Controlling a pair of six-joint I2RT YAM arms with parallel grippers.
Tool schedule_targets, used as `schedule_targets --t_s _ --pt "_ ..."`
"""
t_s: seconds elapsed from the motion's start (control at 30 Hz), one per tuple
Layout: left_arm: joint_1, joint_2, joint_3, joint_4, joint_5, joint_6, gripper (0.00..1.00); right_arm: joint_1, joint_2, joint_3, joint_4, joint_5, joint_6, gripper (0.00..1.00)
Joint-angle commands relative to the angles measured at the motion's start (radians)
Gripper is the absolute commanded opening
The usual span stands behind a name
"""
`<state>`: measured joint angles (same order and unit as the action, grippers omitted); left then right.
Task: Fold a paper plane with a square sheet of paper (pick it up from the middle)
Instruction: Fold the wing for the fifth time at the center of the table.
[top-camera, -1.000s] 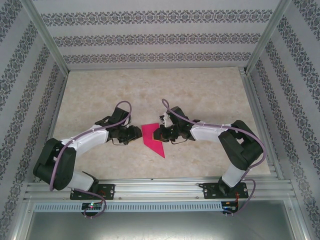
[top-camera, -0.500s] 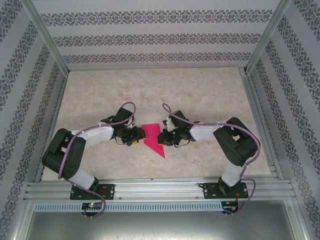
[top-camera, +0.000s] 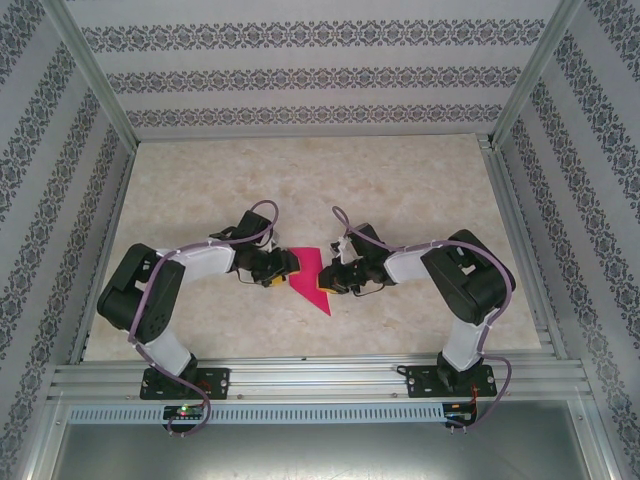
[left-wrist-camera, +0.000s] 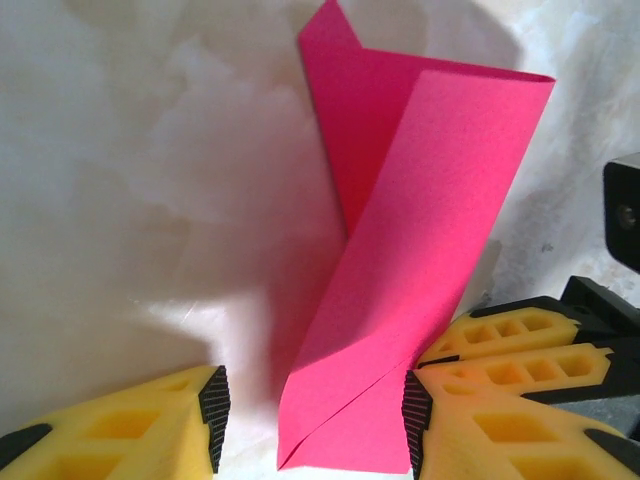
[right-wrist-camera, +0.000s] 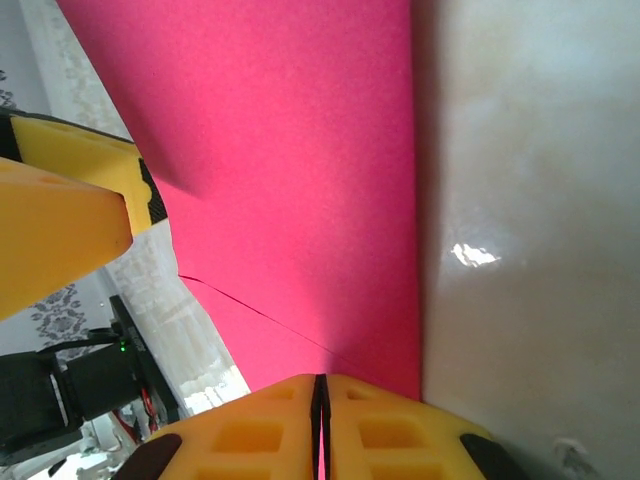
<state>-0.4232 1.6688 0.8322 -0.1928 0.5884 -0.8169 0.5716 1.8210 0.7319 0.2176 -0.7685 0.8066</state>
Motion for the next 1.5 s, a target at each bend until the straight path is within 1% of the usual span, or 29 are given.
schedule_targets --t_s 0.0,0.17,0.3,0.4,0.5,0.63,0.7,0.77,0.8,0.87,0.9,0.93,0.97,1.03,1.13,1.2,1.23,1.33,1.47 --pt "0.011 0.033 0.027 0.055 0.037 -0.005 0.52 -0.008 0.072 -0.028 0.02 0.065 0.006 0.12" --pt "0.012 0.07 0.033 0.122 0.078 -0.021 0.51 -0.011 0.082 -0.029 0.017 0.069 0.003 0.12" --pt "0.011 0.074 0.031 0.163 0.104 -0.036 0.46 -0.012 0.083 -0.026 0.017 0.067 0.004 0.13" --pt "0.012 0.083 0.031 0.185 0.126 -0.047 0.34 -0.014 0.071 -0.018 0.01 0.067 0.006 0.15" --pt "0.011 0.078 0.031 0.19 0.125 -0.052 0.24 -0.013 0.054 -0.003 -0.004 0.071 0.006 0.17" --pt "0.012 0.058 0.034 0.172 0.107 -0.068 0.13 -0.013 -0.007 0.016 -0.02 0.064 0.005 0.24" --pt "0.011 0.042 0.037 0.139 0.079 -0.087 0.09 -0.012 -0.076 0.017 -0.06 0.105 -0.012 0.3" --pt "0.012 0.019 0.038 0.122 0.054 -0.119 0.05 -0.005 -0.172 0.008 -0.129 0.204 -0.054 0.34" --pt "0.012 0.007 0.033 0.125 0.047 -0.136 0.05 0.004 -0.217 0.005 -0.167 0.264 -0.077 0.35" --pt "0.012 -0.019 0.03 0.119 0.027 -0.162 0.06 0.041 -0.312 -0.025 -0.198 0.42 -0.141 0.37" --pt "0.011 -0.027 0.03 0.116 0.023 -0.165 0.06 0.076 -0.349 -0.045 -0.194 0.507 -0.184 0.4" --pt "0.012 -0.034 0.034 0.11 0.02 -0.165 0.06 0.13 -0.386 -0.06 -0.195 0.626 -0.252 0.42" --pt "0.012 -0.037 0.037 0.097 0.016 -0.163 0.06 0.192 -0.405 -0.072 -0.187 0.715 -0.317 0.42" --pt "0.012 -0.04 0.046 0.084 0.018 -0.158 0.06 0.309 -0.421 -0.099 -0.129 0.864 -0.449 0.43" --pt "0.011 -0.037 0.048 0.083 0.023 -0.157 0.06 0.423 -0.375 -0.094 -0.071 0.995 -0.582 0.43" --pt "0.012 -0.037 0.051 0.073 0.018 -0.153 0.06 0.477 -0.339 -0.077 -0.056 1.073 -0.64 0.45" --pt "0.012 -0.04 0.053 0.069 0.015 -0.15 0.06 0.5 -0.32 -0.065 -0.053 1.091 -0.669 0.45" --pt "0.012 -0.041 0.053 0.065 0.011 -0.146 0.07 0.559 -0.268 -0.041 -0.039 1.188 -0.718 0.46" --pt "0.011 -0.037 0.054 0.067 0.017 -0.146 0.07 0.59 -0.198 -0.009 -0.034 1.271 -0.748 0.47"
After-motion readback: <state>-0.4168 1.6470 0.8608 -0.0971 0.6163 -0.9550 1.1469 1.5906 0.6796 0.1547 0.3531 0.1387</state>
